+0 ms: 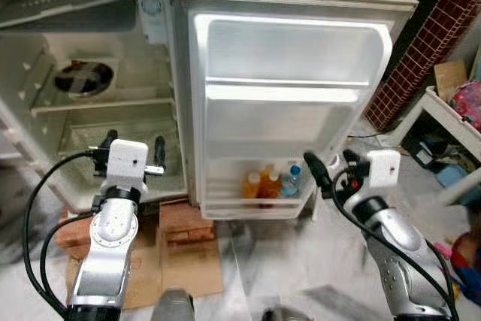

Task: Restocking fridge

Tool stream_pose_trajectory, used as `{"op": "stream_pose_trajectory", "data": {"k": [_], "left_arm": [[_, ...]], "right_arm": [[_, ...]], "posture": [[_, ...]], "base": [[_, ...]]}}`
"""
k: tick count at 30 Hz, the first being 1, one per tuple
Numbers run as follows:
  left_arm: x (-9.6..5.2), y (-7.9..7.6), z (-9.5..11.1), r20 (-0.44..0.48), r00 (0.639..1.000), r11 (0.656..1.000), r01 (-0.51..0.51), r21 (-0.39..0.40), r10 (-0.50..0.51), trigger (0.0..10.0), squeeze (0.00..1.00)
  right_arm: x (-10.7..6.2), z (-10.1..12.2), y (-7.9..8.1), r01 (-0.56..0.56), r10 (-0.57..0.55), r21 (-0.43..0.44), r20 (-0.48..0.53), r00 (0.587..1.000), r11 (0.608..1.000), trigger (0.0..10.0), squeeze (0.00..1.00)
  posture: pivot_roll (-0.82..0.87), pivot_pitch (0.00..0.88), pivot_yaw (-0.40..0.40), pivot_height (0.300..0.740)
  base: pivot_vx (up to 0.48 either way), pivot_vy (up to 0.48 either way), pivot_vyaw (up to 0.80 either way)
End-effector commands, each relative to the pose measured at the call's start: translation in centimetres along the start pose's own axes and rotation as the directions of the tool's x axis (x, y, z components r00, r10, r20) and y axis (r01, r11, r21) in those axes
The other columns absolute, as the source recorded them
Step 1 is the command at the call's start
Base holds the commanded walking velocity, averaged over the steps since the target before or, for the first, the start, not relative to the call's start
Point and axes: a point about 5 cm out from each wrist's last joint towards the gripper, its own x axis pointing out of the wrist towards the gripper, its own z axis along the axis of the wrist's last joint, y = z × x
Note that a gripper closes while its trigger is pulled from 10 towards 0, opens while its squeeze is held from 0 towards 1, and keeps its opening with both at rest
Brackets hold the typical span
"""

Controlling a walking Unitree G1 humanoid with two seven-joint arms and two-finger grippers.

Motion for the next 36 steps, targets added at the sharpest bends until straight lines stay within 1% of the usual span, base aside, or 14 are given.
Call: {"op": "stream_pose_trajectory", "data": {"k": [1, 3, 13, 14, 15, 18, 19, 24, 26, 28, 30, 31, 34, 36], "left_arm": [[0.3, 0.0, 0.7, 0.022, 1.0, 1.0, 0.005, -0.011, -0.004, 10.0, 0.0], [0.3, 0.0, 0.8, 0.025, 1.0, 1.0, 0.005, -0.01, -0.005, 10.0, 0.0], [0.2, 0.0, 0.7, 0.02, 1.0, 1.0, -0.013, -0.028, 0.013, 10.0, 0.0], [0.3, 0.0, 0.7, 0.018, 1.0, 0.999, -0.016, -0.028, 0.016, 10.0, 0.0], [0.3, 0.0, 0.7, 0.018, 1.0, 0.999, -0.016, -0.028, 0.016, 10.0, 0.0], [0.3, 0.0, 0.6, 0.016, 1.0, 0.999, -0.019, -0.03, 0.019, 10.0, 0.0], [0.3, 0.0, 0.6, 0.017, 1.0, 0.999, -0.019, -0.03, 0.02, 10.0, 0.0], [0.3, 0.0, 0.6, 0.016, 1.0, 0.999, -0.025, -0.024, 0.026, 10.0, 0.0], [0.5, 0.0, 0.6, 0.016, 0.999, 0.999, -0.033, -0.019, 0.033, 10.0, 0.0], [0.7, 0.1, 0.7, 0.015, 0.999, 0.999, -0.046, -0.029, 0.047, 10.0, 0.0], [0.8, 0.2, 0.7, 0.014, 0.998, 0.998, -0.053, -0.035, 0.053, 10.0, 0.0], [0.9, 0.2, 0.8, 0.009, 0.998, 0.997, -0.061, -0.044, 0.062, 10.0, 0.0], [1.0, 0.2, 0.7, 0.006, 0.998, 0.997, -0.062, -0.046, 0.062, 10.0, 0.0], [1.0, 0.2, 0.6, 0.003, 0.998, 0.996, -0.066, -0.053, 0.066, 10.0, 0.0]], "right_arm": [[0.3, 0.2, -0.2, 0.002, -0.002, -0.012, -0.001, 1.0, 1.0, 10.0, 0.0], [0.4, 0.2, -0.2, -0.003, 0.003, -0.012, 0.001, 1.0, 1.0, 10.0, 0.0], [1.5, 0.2, 0.1, -0.031, 0.031, -0.018, 0.001, 1.0, 0.999, 10.0, 0.0], [1.8, 0.0, 0.2, -0.056, 0.055, -0.023, -0.01, 0.998, 0.998, 10.0, 0.0], [1.8, 0.0, 0.2, -0.056, 0.055, -0.023, -0.01, 0.998, 0.998, 10.0, 0.0], [2.1, -0.7, -0.2, -0.069, 0.069, 0.0, -0.051, 0.996, 0.998, 10.0, 0.0], [2.3, -1.0, -0.6, -0.071, 0.071, 0.001, -0.063, 0.995, 0.997, 10.0, 0.0], [2.9, -1.5, -1.3, -0.118, 0.116, -0.016, -0.103, 0.988, 0.993, 10.0, 0.0], [3.7, -0.9, -1.5, -0.109, 0.104, -0.069, -0.077, 0.992, 0.992, 10.0, 0.0], [4.6, -0.1, -1.8, -0.082, 0.079, -0.077, -0.039, 0.996, 0.994, 10.0, 0.0], [4.9, 0.3, -1.7, -0.077, 0.076, -0.086, -0.017, 0.997, 0.993, 10.0, 0.0], [5.4, 0.8, -1.5, -0.075, 0.075, -0.083, 0.005, 0.997, 0.994, 10.0, 0.0], [5.9, 1.5, -1.1, -0.085, 0.089, -0.087, 0.041, 0.995, 0.993, 10.0, 0.0], [5.9, 1.4, -0.9, -0.084, 0.089, -0.097, 0.05, 0.995, 0.992, 10.0, 0.0]], "posture": [[0.07, 0.0, -0.064, 0.74], [0.07, 0.0, -0.065, 0.74], [0.08, 0.0, -0.066, 0.74], [0.08, 0.0, -0.066, 0.74], [0.08, 0.0, -0.066, 0.74], [0.08, 0.0, -0.064, 0.74], [0.08, 0.0, -0.064, 0.74], [0.09, 0.0, -0.063, 0.74], [0.09, 0.0, -0.064, 0.74], [0.09, 0.0, -0.065, 0.74], [0.09, 0.0, -0.065, 0.74], [0.09, 0.0, -0.063, 0.74], [0.09, 0.0, -0.059, 0.74], [0.09, 0.0, -0.057, 0.74]], "base": [[0.0, 0.0, 0.0], [0.0, 0.0, 0.0], [0.0, -0.45, 0.0], [0.0, -0.48, 0.0], [0.0, -0.48, 0.0], [0.0, -0.48, 0.0], [0.0, -0.48, 0.0], [0.0, -0.48, 0.0], [0.0, -0.474, 0.0], [0.0, -0.463, 0.0], [0.0, -0.461, 0.0], [0.0, -0.461, 0.0], [0.0, -0.459, 0.0], [0.0, -0.366, 0.0]]}}
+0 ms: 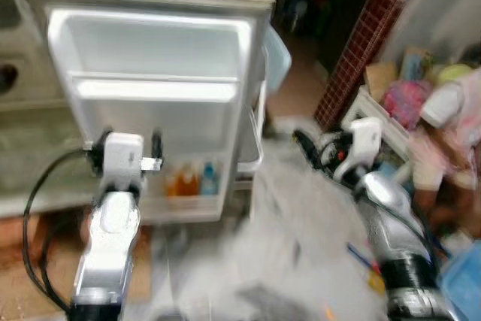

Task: Restocking fridge

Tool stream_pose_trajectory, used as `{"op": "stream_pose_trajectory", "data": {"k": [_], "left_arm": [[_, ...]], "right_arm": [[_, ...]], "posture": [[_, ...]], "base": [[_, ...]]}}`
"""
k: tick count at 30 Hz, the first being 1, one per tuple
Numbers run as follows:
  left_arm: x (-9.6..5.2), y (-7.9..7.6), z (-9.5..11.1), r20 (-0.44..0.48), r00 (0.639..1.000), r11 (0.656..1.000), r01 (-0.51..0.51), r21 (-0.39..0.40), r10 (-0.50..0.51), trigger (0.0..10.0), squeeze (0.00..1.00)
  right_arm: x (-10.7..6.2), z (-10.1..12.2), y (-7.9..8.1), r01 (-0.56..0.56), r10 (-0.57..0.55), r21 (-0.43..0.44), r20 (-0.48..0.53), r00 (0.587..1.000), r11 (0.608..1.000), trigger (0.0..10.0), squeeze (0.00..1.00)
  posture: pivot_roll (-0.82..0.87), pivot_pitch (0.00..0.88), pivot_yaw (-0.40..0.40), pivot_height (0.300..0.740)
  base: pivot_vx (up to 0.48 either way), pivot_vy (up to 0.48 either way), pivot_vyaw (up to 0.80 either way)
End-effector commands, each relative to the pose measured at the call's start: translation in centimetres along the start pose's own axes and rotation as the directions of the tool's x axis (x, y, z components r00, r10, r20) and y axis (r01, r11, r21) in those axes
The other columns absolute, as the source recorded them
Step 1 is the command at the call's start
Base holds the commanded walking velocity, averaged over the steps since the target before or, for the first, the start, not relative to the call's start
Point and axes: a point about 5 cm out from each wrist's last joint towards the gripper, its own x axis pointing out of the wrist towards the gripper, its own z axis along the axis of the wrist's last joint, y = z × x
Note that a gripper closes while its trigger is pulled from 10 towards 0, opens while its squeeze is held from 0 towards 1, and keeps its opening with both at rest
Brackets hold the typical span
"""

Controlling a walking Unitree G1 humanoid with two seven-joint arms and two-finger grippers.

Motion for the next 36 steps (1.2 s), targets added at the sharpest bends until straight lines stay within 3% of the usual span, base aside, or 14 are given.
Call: {"op": "stream_pose_trajectory", "data": {"k": [1, 3, 11, 18, 22, 31, 36], "left_arm": [[0.0, -0.8, 0.1, -0.002, 1.0, 1.0, 0.016, -0.02, -0.016, 10.0, 0.0], [0.2, -0.6, 0.4, -0.004, 1.0, 0.998, 0.0, -0.068, -0.001, 10.0, 0.0], [0.3, -0.4, -0.1, -0.033, 0.999, 0.996, -0.024, -0.087, 0.021, 10.0, 0.0], [-1.5, 0.2, -0.5, -0.058, 0.996, 0.993, -0.074, -0.097, 0.069, 10.0, 0.0], [-2.0, 0.6, -1.0, -0.079, 0.993, 0.99, -0.092, -0.102, 0.084, 10.0, 0.0], [-2.3, 0.2, -0.7, -0.081, 0.994, 0.988, -0.085, -0.128, 0.075, 10.0, 0.0], [-2.7, 0.3, -1.0, -0.091, 0.993, 0.989, -0.081, -0.125, 0.07, 10.0, 0.0]], "right_arm": [[-0.4, -0.3, -0.7, 0.034, -0.035, -0.015, -0.011, 0.999, 0.999, 10.0, 0.0], [-0.4, -0.2, -0.6, 0.044, -0.044, 0.007, 0.003, 0.999, 0.999, 10.0, 0.0], [-1.1, -1.0, 0.0, 0.061, -0.061, 0.004, 0.014, 0.998, 0.998, 10.0, 0.0], [-2.3, -1.3, 1.4, 0.022, -0.021, -0.022, 0.018, 1.0, 1.0, 10.0, 0.0], [-2.4, -1.2, 1.5, 0.058, -0.058, -0.003, 0.032, 0.998, 0.998, 10.0, 0.0], [-2.4, -0.7, 2.5, 0.064, -0.064, 0.008, 0.048, 0.997, 0.998, 10.0, 0.0], [-2.6, -0.9, 2.6, 0.067, -0.067, 0.013, 0.04, 0.997, 0.998, 10.0, 0.0]], "posture": [[0.08, 0.0, -0.054, 0.74], [0.07, 0.0, -0.042, 0.74], [0.07, 0.0, -0.047, 0.74], [0.08, 0.0, -0.063, 0.74], [0.07, 0.0, -0.063, 0.74], [0.06, 0.0, -0.07, 0.74], [0.06, 0.0, -0.069, 0.74]], "base": [[0.0, -0.334, 0.0], [0.0, 0.0, 0.0], [0.0, 0.0, 0.0], [0.0, 0.0, 0.0], [0.0, 0.0, 0.49], [0.368, 0.0, 0.73], [0.465, 0.0, 0.0]]}}
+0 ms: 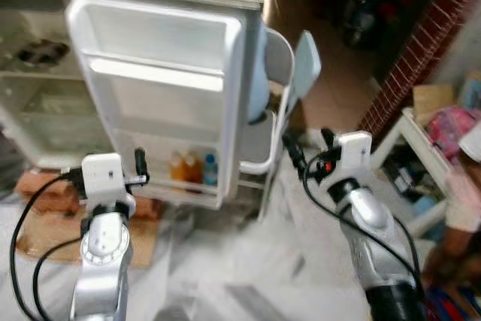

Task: Restocking fridge

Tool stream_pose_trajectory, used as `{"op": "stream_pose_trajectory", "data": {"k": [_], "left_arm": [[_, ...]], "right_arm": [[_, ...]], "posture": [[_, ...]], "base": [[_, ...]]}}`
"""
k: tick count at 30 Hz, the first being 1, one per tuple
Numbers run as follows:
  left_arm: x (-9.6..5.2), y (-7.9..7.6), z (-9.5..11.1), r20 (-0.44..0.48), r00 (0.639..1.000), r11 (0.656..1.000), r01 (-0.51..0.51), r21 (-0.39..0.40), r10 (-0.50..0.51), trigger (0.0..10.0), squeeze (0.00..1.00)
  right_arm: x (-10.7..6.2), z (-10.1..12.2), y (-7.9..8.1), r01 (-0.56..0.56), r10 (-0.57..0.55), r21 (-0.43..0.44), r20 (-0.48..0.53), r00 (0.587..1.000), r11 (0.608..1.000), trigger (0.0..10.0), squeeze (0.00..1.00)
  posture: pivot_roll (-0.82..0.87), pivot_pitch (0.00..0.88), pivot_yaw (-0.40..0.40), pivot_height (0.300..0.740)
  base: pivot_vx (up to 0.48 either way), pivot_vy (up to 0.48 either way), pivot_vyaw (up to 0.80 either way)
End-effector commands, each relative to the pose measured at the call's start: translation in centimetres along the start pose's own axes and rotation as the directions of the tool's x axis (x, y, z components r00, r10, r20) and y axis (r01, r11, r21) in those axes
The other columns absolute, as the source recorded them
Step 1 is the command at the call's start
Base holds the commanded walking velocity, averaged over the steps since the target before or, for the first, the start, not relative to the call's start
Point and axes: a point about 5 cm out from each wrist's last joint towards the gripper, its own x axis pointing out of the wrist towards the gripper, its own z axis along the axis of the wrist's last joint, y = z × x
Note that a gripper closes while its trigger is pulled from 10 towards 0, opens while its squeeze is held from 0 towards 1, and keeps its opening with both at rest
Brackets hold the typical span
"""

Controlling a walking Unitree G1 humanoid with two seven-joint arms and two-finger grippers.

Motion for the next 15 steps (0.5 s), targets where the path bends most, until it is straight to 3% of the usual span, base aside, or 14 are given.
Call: {"op": "stream_pose_trajectory", "data": {"k": [1, 10, 15], "left_arm": [[0.02, 0.21, 0.28, 0.005, 1.0, 1.0, -0.007, 0.004, 0.007, 10.0, 0.0], [0.03, -0.11, 0.25, -0.003, 1.0, 1.0, -0.009, -0.003, 0.009, 10.0, 0.0], [-0.19, -0.18, 0.23, -0.006, 1.0, 1.0, -0.018, 0.0, 0.018, 10.0, 0.0]], "right_arm": [[0.05, 0.51, 0.02, 0.0, 0.0, -0.002, 0.011, 1.0, 1.0, 10.0, 0.0], [0.09, 0.63, -0.35, 0.014, -0.014, -0.013, 0.001, 1.0, 1.0, 10.0, 0.0], [0.14, 0.58, -0.22, 0.008, -0.008, -0.012, -0.004, 1.0, 1.0, 10.0, 0.0]], "posture": [[0.06, 0.0, -0.069, 0.74], [0.07, 0.0, -0.07, 0.74], [0.07, 0.0, -0.074, 0.74]], "base": [[0.465, 0.0, 0.0], [0.459, 0.0, 0.0], [0.0, 0.0, 0.0]]}}
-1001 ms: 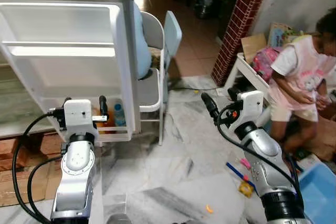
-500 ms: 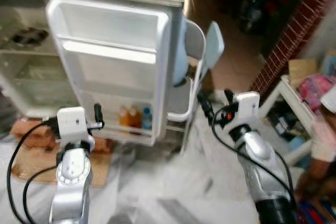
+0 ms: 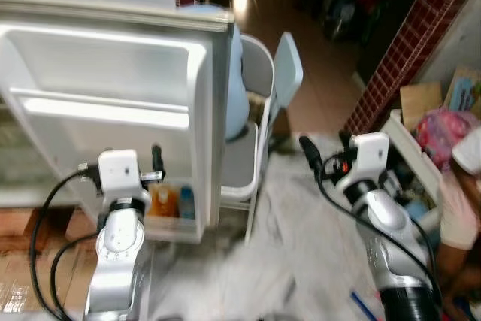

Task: Restocking fridge

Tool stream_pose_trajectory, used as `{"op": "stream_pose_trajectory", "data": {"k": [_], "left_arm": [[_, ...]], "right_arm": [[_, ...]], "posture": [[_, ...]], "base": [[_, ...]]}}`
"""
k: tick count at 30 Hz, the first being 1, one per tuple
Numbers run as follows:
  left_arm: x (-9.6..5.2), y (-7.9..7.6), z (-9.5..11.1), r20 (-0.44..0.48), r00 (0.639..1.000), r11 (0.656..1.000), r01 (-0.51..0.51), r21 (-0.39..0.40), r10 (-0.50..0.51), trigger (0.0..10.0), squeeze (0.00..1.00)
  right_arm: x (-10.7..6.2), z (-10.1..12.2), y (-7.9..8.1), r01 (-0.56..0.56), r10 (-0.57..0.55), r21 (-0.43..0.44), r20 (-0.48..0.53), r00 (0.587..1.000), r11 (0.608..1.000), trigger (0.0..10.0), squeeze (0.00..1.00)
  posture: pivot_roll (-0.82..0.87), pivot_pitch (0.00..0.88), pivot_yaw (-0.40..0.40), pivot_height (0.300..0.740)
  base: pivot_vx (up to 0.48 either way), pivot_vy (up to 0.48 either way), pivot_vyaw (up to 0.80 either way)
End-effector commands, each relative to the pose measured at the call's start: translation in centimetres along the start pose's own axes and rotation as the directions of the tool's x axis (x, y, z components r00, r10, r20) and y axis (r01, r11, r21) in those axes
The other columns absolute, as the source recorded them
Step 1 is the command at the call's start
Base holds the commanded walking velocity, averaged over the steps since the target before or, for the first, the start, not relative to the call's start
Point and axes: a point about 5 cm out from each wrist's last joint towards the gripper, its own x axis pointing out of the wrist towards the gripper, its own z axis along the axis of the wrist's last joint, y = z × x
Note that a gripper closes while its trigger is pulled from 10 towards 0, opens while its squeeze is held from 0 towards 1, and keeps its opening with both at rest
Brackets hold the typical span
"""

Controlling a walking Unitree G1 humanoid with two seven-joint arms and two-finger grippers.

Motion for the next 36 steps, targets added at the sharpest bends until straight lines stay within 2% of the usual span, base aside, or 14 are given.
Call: {"op": "stream_pose_trajectory", "data": {"k": [1, 7, 12, 13, 16, 18, 25, 29, 31, 32, 33, 34, 35, 36], "left_arm": [[-0.4, 0.7, -0.6, -0.045, 0.997, 0.998, -0.055, 0.025, 0.056, 10.0, 0.0], [-1.0, 2.4, -1.8, -0.138, 0.973, 0.983, -0.179, 0.046, 0.184, 10.0, 0.0], [-1.5, 3.4, -2.7, -0.201, 0.958, 0.979, -0.2, 0.047, 0.205, 10.0, 0.0], [-1.7, 3.8, -2.9, -0.214, 0.953, 0.976, -0.201, 0.078, 0.214, 10.0, 0.0], [-2.0, 4.0, -3.4, -0.248, 0.945, 0.975, -0.191, 0.109, 0.213, 10.0, 0.0], [-2.4, 4.1, -4.5, -0.328, 0.923, 0.976, -0.158, 0.152, 0.2, 10.0, 0.0], [-4.2, 4.9, -6.9, -0.491, 0.859, 0.984, -0.074, 0.162, 0.146, 10.0, 0.0], [-4.4, 5.0, -7.1, -0.505, 0.852, 0.984, -0.06, 0.167, 0.138, 10.0, 0.0], [-4.5, 5.1, -7.2, -0.515, 0.845, 0.983, -0.064, 0.169, 0.144, 10.0, 0.0], [-4.6, 5.3, -7.3, -0.523, 0.839, 0.982, -0.066, 0.174, 0.149, 10.0, 0.0], [-4.6, 5.3, -7.3, -0.523, 0.839, 0.982, -0.066, 0.174, 0.149, 10.0, 0.0], [-4.8, 5.4, -7.6, -0.538, 0.829, 0.982, -0.063, 0.181, 0.152, 10.0, 0.0], [-4.8, 5.4, -7.6, -0.538, 0.829, 0.982, -0.063, 0.181, 0.152, 10.0, 0.0], [-5.0, 5.6, -7.7, -0.55, 0.82, 0.982, -0.068, 0.176, 0.155, 10.0, 0.0]], "right_arm": [[0.3, 0.1, 0.8, -0.044, 0.044, -0.009, 0.002, 0.999, 0.999, 10.0, 0.0], [1.2, 0.5, 0.7, -0.062, 0.063, -0.031, 0.015, 0.998, 0.998, 10.0, 0.0], [2.4, 1.1, 0.7, -0.054, 0.055, -0.032, 0.037, 0.998, 0.998, 10.0, 0.0], [3.0, 1.3, 0.8, -0.053, 0.054, -0.033, 0.046, 0.998, 0.998, 10.0, 0.0], [3.5, 1.5, 1.0, -0.049, 0.051, -0.035, 0.056, 0.997, 0.998, 10.0, 0.0], [4.3, 1.7, 1.3, -0.049, 0.051, -0.033, 0.071, 0.996, 0.998, 10.0, 0.0], [6.1, 2.5, 2.6, -0.059, 0.061, -0.024, 0.1, 0.993, 0.998, 10.0, 0.0], [6.2, 2.6, 3.1, -0.095, 0.096, -0.013, 0.098, 0.991, 0.995, 10.0, 0.0], [5.6, 2.5, 4.4, -0.27, 0.265, 0.047, 0.085, 0.96, 0.962, 10.0, 0.0], [4.7, 2.4, 5.1, -0.397, 0.391, 0.13, 0.067, 0.918, 0.909, 10.0, 0.0], [4.7, 2.4, 5.1, -0.397, 0.391, 0.13, 0.067, 0.918, 0.909, 10.0, 0.0], [3.4, 2.2, 5.5, -0.52, 0.52, 0.162, 0.043, 0.853, 0.839, 10.0, 0.0], [3.4, 2.2, 5.5, -0.52, 0.52, 0.162, 0.043, 0.853, 0.839, 10.0, 0.0], [2.5, 1.7, 5.4, -0.581, 0.588, 0.173, 0.01, 0.809, 0.796, 10.0, 0.0]], "posture": [[0.08, 0.0, -0.077, 0.74], [0.09, 0.0, -0.079, 0.74], [0.1, 0.0, -0.079, 0.74], [0.1, 0.0, -0.077, 0.74], [0.11, 0.0, -0.077, 0.74], [0.12, 0.0, -0.074, 0.74], [0.14, 0.0, -0.073, 0.74], [0.15, 0.0, -0.075, 0.74], [0.15, 0.0, -0.077, 0.74], [0.15, 0.0, -0.077, 0.74], [0.15, 0.0, -0.077, 0.74], [0.15, 0.0, -0.074, 0.74], [0.15, 0.0, -0.074, 0.74], [0.15, 0.0, -0.074, 0.74]], "base": [[0.0, 0.0, 0.0], [0.0, 0.0, 0.66], [0.0, 0.0, 0.8], [0.0, 0.0, 0.8], [0.0, 0.0, 0.8], [0.0, 0.0, 0.8], [0.0, 0.0, 0.79], [0.0, 0.0, 0.58], [0.0, 0.0, 0.0], [0.0, 0.0, 0.0], [0.0, 0.0, 0.0], [0.0, 0.0, 0.0], [0.0, 0.0, 0.0], [0.0, 0.0, 0.0]]}}
